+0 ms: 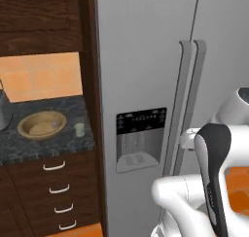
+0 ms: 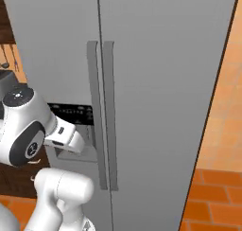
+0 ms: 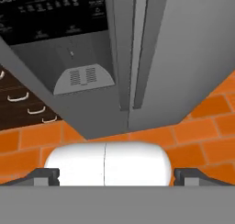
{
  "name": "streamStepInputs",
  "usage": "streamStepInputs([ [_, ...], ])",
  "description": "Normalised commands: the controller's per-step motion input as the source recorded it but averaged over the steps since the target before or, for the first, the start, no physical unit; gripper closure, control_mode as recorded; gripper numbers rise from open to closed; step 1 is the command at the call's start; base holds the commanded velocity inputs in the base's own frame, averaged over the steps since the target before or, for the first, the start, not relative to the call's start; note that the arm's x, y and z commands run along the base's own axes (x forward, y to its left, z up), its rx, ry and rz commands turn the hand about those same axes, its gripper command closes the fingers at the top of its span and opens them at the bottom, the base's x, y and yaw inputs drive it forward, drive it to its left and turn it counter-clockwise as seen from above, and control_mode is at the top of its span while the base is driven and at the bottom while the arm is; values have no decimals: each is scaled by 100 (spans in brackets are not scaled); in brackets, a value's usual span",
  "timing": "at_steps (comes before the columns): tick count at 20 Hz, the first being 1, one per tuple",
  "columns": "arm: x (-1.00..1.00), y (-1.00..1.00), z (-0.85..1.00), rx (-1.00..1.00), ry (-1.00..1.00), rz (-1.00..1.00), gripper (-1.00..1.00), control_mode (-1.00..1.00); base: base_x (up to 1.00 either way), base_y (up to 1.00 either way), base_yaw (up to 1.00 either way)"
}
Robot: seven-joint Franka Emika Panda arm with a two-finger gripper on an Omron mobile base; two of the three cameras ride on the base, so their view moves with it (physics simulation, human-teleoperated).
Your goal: Grab a lemon wedge from the fridge and one ice cube from the ice bowl, and put them in the glass of lemonade.
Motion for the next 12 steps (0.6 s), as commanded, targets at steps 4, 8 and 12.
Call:
streamStepInputs([
  [4, 0, 0, 0, 0, 0, 0, -100, 100, -9, -66, 22],
  [8, 0, 0, 0, 0, 0, 0, -100, 100, -62, -13, 1],
  [12, 0, 0, 0, 0, 0, 0, -100, 100, -100, 0, 5],
])
